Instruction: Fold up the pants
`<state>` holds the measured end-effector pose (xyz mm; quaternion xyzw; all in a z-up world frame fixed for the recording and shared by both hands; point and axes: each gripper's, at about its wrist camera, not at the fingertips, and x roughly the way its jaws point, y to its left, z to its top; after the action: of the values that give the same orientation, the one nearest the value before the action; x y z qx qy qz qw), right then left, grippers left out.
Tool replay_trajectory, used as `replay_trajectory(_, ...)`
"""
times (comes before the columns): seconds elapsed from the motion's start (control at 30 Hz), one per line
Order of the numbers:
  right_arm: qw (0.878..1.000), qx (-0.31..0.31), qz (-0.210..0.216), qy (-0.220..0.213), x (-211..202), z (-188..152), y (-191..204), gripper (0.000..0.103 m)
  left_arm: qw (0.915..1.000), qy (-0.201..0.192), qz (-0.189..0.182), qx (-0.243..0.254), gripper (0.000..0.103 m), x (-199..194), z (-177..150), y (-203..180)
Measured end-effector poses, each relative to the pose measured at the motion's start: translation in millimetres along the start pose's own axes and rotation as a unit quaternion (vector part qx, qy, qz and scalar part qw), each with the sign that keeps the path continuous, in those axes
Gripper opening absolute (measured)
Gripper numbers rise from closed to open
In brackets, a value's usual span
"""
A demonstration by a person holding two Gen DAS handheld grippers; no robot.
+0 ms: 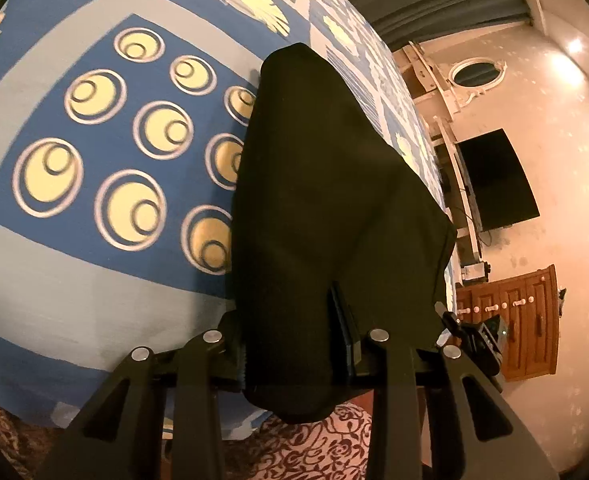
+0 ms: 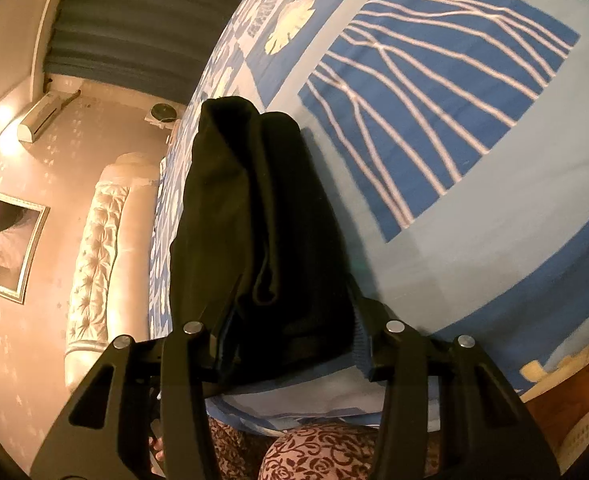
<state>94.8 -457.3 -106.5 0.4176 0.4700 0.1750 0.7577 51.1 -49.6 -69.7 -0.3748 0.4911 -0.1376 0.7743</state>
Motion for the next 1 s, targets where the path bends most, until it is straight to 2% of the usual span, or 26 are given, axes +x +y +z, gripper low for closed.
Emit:
replay_trajectory(0.53,0.999,-0.021,0.007,0.036,37.5,-12.4,29.6,0.045,0.9996,-0.018,0.020,-0.013,0.034,-29.8,2.1,23.7)
replay_trajectory(0.73,0.999,-0.004,0.023,0.034,38.2,-10.9,27.6,0.061,0.9995,-0.005,-0.022,-0.021,0.045,-33.1,5.9,34.2)
replay_trajectory(0.87,0.999,-0.034,0.002,0.012,23.4,0.1,35.3,0.071,0.9978,-0.043,-0.032,-0.039,0.055,-53.7,10.7,45.1)
replay_trajectory(1.0,0.999,-0.038,0.008,0.001,18.6,17.5,35.7,0.075,0.9971,-0.062,-0.037,-0.022,0.059,-60.5,32.1,44.1)
